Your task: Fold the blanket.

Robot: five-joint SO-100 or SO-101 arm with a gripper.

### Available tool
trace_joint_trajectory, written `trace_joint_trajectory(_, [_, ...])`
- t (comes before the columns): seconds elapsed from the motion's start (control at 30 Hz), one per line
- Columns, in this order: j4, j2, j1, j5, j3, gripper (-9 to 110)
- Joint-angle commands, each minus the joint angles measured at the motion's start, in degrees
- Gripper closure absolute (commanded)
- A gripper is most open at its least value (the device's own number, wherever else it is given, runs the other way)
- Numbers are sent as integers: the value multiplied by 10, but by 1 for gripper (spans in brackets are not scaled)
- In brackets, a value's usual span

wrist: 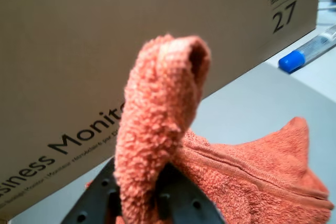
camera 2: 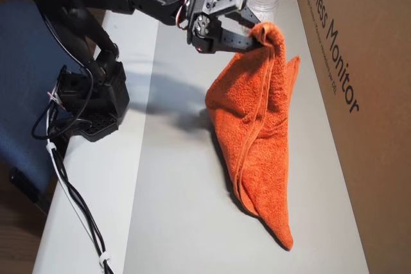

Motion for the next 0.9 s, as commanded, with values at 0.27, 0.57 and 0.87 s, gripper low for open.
trace_joint_trajectory(0.27, [-3, -137, -58, -52, -140, 102])
trace_joint_trajectory(0.57, [-5, -246, -115, -127, -249, 102])
trace_joint_trajectory(0.87, [-11, -328, -160, -240, -300, 102])
